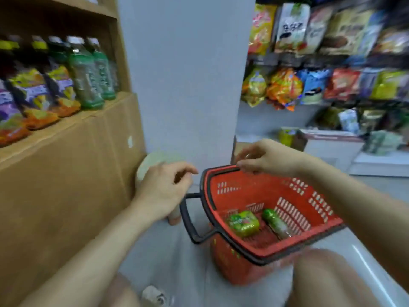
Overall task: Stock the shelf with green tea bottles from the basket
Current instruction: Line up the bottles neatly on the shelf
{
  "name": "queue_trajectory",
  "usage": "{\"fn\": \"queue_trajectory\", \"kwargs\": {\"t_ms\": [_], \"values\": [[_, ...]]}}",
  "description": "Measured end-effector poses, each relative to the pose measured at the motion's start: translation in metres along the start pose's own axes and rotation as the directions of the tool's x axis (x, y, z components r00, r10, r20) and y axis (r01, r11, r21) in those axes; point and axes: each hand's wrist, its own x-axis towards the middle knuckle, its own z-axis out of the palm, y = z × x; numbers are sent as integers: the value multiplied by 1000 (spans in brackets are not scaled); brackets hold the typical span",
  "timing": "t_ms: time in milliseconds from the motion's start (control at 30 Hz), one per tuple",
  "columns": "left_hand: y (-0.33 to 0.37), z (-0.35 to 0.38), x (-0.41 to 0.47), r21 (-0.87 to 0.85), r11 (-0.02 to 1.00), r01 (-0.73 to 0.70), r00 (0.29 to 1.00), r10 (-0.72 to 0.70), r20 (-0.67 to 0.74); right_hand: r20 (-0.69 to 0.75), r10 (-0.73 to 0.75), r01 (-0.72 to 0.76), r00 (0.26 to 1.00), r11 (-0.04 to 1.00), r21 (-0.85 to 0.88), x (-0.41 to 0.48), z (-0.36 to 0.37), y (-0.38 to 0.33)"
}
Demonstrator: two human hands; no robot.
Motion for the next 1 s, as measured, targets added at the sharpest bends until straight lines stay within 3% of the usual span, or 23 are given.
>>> {"fn": "queue_trajectory", "kwargs": {"t_ms": [300,467,567,667,833,933,1000], "values": [[14,158,83,-10,998,-63,956,64,285,-148,361,-356,921,932,60,12,15,214],[-14,271,131,35,998,-43,921,26,389,-45,538,-534,842,842,81,70,72,316],[-46,346,146,150,989,2,845,-82,529,-9,582,-578,813,809,108,97,110,357],[-88,409,145,336,942,8,721,-239,651,67,561,-564,825,818,108,117,149,383],[-160,459,118,556,828,75,517,-509,688,300,558,-611,774,782,121,135,225,410],[-185,480,105,610,790,63,475,-561,678,376,565,-625,734,779,49,137,250,422],[-186,492,98,612,787,81,494,-565,661,347,584,-639,734,766,62,137,251,429]]}}
